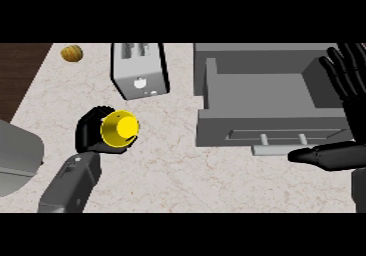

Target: Pick up the cup, place it into the drawer and close the drawer

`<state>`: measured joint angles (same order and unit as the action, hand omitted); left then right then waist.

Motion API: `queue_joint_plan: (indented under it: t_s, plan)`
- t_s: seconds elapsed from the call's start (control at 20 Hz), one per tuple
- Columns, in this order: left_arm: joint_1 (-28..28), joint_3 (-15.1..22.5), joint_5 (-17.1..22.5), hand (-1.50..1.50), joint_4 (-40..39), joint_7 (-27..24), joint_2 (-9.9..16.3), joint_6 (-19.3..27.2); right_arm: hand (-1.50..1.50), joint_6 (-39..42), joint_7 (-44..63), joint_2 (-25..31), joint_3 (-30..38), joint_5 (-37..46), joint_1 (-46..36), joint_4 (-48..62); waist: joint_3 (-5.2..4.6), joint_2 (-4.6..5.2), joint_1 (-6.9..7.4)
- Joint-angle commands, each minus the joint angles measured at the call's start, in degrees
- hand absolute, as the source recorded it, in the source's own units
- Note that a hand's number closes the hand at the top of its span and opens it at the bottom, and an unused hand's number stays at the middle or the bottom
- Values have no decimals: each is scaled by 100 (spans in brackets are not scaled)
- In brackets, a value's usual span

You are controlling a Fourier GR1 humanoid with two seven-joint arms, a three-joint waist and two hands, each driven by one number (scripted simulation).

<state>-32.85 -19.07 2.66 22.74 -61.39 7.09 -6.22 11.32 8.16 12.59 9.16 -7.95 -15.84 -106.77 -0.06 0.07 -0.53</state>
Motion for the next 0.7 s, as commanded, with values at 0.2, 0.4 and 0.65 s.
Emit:
queue_joint_plan:
  t_s: [0.2,0.4,0.65]
  plan:
    - [-955,449,19,150,1175,969,-388,-57,-150,104,-270,81,167,-12,36,336,15,-47,108]
    - [-1259,696,119,150,1996,1973,-470,-185,-150,-4,-63,32,81,50,103,45,13,-69,132]
    - [-1931,1360,252,150,2355,2995,-703,813,-150,-88,-51,-3,55,130,-2,79,8,-40,31]
